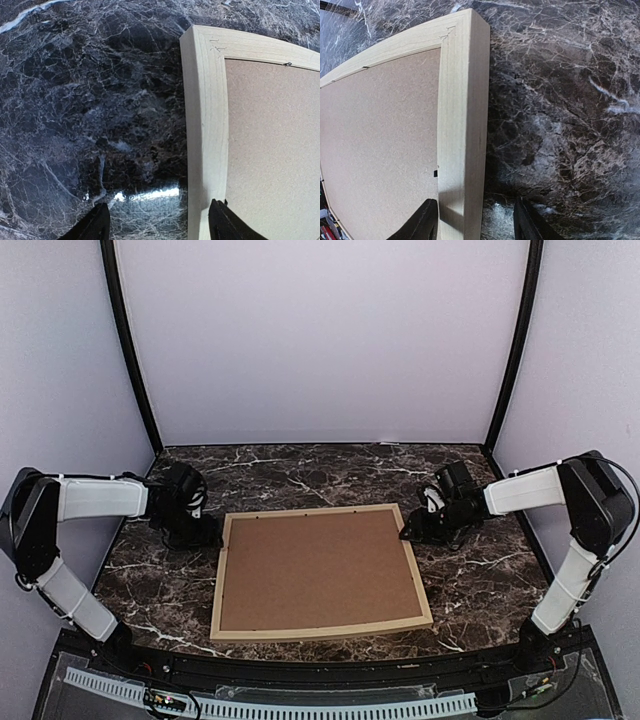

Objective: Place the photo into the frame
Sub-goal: Press the fastener onto the backboard.

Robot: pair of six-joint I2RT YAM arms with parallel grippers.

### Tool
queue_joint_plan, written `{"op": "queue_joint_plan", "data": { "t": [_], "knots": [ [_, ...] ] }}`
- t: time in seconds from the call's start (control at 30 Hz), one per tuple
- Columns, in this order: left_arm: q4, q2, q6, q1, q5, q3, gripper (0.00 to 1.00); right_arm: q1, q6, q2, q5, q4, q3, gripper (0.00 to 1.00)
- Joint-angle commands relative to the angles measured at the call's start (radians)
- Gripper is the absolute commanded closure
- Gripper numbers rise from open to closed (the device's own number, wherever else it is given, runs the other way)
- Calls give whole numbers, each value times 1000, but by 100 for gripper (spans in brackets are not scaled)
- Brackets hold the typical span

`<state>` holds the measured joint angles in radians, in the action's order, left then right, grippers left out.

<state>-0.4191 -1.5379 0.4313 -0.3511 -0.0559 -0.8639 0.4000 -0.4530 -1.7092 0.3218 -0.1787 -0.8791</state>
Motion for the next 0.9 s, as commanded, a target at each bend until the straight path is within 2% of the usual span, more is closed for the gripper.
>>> {"op": "queue_joint_plan", "data": {
  "t": [0.0,0.5,0.87],
  "knots": [
    [-7,-19,-14,4,-13,-6,30,5,5,-32,3,5,3,48],
    [39,-70,-13,-5,-71,12,31,8,-5,-29,10,11,11,48],
    [44,-87,-2,-34,-63,12,31,11,-7,-28,0,9,23,57]
  ]
}}
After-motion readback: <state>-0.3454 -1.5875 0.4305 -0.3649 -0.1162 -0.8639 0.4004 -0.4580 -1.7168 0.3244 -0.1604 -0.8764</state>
